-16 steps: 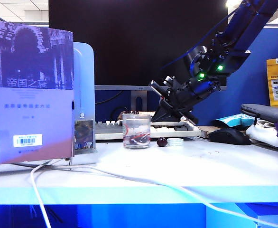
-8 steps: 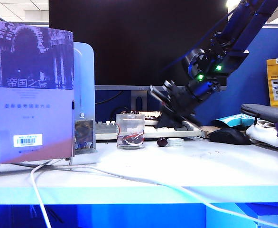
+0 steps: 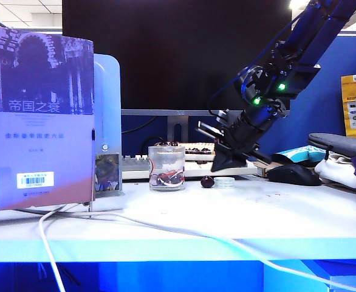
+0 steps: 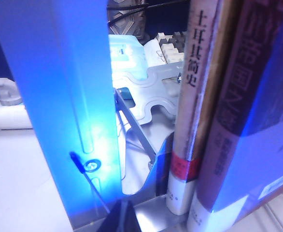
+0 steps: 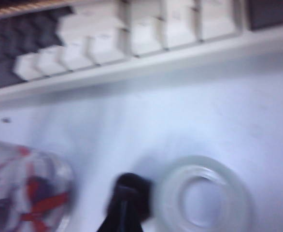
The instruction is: Pick up the cherry on the right side of the glass and put it inside the glass.
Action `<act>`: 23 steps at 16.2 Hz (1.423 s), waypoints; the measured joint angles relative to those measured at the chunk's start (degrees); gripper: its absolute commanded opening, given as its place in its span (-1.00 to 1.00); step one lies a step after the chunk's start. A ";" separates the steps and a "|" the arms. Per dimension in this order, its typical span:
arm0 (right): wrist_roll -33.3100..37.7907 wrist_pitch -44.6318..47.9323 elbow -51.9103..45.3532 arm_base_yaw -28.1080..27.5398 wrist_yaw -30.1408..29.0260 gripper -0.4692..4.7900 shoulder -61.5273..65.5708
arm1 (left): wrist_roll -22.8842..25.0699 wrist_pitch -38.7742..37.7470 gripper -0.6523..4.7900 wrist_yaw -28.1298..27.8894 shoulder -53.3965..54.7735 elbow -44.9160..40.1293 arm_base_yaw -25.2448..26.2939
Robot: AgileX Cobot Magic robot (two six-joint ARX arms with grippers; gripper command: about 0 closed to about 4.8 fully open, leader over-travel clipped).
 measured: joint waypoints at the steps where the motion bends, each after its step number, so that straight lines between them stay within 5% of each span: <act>1: 0.00 -0.61 0.00 -0.04 0.68 -0.84 0.00 | 0.00 0.00 -0.78 0.00 0.00 0.00 0.00; 9: -0.28 -4.17 0.00 -0.04 7.63 -0.84 -0.07 | 0.00 0.00 -0.78 0.00 0.00 0.00 0.00; 18: -0.66 -9.88 0.11 -1.99 23.32 -0.84 -0.63 | 0.00 0.00 -0.78 0.00 0.00 0.00 0.00; 21: -0.85 -11.61 0.02 -4.26 23.89 -0.84 -1.11 | 0.00 0.00 -0.78 0.00 0.00 0.00 0.00; 23: -2.47 -8.79 0.00 -4.26 19.10 -0.84 -2.03 | 0.02 0.00 -0.78 0.00 0.00 0.00 0.00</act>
